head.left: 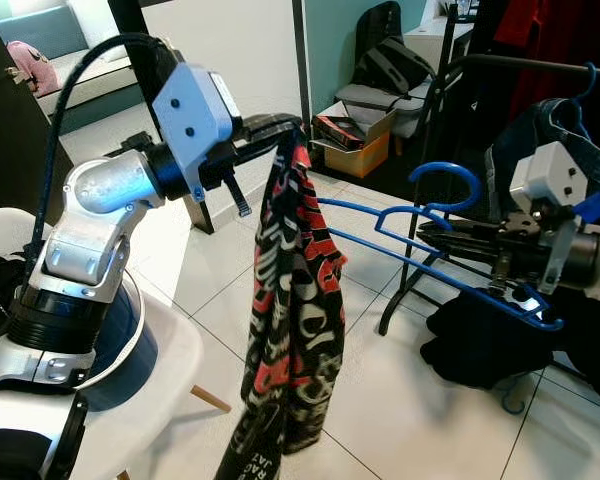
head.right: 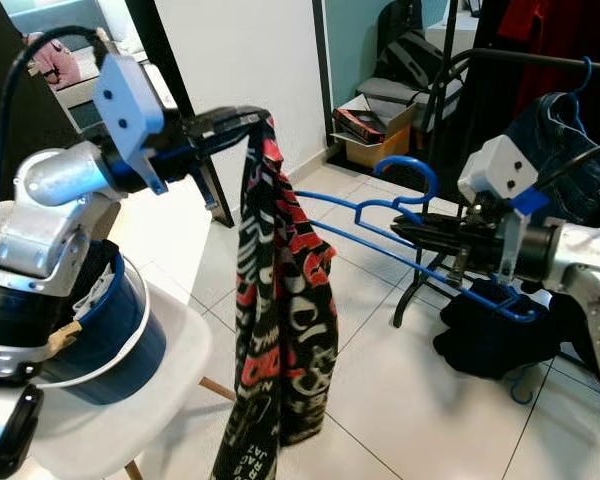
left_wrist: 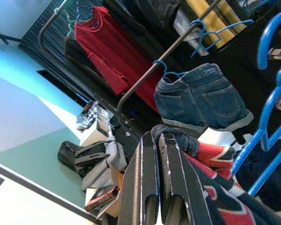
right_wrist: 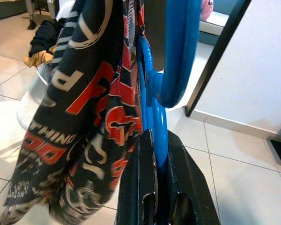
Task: Hang hanger
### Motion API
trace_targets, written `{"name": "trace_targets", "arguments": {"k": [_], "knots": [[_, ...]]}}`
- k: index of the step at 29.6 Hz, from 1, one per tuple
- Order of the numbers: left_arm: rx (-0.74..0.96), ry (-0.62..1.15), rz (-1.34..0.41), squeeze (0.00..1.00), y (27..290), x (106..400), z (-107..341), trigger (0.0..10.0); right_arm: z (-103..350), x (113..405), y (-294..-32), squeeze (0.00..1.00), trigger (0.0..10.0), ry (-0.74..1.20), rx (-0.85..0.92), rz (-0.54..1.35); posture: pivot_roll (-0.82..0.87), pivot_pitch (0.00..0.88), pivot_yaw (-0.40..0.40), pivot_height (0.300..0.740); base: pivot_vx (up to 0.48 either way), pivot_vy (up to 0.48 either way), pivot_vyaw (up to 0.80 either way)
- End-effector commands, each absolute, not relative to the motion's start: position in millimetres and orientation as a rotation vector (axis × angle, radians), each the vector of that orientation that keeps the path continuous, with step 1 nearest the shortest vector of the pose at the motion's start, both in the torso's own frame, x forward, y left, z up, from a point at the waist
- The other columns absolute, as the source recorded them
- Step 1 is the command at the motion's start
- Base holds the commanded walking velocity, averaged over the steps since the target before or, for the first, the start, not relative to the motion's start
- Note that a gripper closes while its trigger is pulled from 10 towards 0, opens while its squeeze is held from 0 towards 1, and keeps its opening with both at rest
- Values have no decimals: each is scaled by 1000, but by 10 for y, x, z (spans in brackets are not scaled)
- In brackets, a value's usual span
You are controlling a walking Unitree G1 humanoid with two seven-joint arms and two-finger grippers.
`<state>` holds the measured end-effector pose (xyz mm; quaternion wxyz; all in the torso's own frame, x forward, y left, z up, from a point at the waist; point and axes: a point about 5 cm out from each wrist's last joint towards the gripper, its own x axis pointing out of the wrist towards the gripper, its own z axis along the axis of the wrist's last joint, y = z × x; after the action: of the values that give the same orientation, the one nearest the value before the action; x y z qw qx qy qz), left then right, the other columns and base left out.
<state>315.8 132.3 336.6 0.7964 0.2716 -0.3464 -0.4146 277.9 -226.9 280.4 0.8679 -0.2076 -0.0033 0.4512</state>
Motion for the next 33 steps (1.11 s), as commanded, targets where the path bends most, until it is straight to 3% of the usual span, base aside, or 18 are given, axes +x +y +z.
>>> {"name": "trace_targets", "arguments": {"k": [1, 11, 18, 22, 28, 32, 33], "knots": [[610, -767, -905, 0, 1344, 3145, 3427, 0, 2851, 2771, -2201, 0, 10000, -46, -442, 971, -68, 0, 119, 740, 0, 0, 0], [724, -719, -961, 0, 1423, 3178, 3355, 0, 2849, 2732, -2287, 0, 10000, -9, -475, 973, -72, 0, 118, 740, 0, 0, 0], [781, -749, -1028, 0, 1439, 3115, 3422, 0, 2526, 2602, -2386, 0, 10000, 299, -644, 1072, -74, 0, 113, 740, 0, 0, 0], [776, -768, -1058, 0, 1397, 3079, 3436, 0, 2477, 2599, -2388, 0, 10000, 351, -681, 1084, -74, 0, 112, 740, 0, 0, 0], [710, -834, -1153, 0, 1243, 2960, 3479, 0, 2370, 2723, -2362, 0, 10000, 420, -743, 1030, -75, 0, 103, 740, 0, 0, 0], [600, -881, -1238, 0, 1101, 2853, 3488, 0, 2263, 2874, -2245, 0, 10000, 429, -676, 946, -73, 0, 101, 740, 0, 0, 0], [548, -887, -1280, 0, 1020, 2807, 3447, 0, 2206, 2968, -2137, 0, 10000, 418, -584, 895, -73, 0, 99, 740, 0, 0, 0]]}}
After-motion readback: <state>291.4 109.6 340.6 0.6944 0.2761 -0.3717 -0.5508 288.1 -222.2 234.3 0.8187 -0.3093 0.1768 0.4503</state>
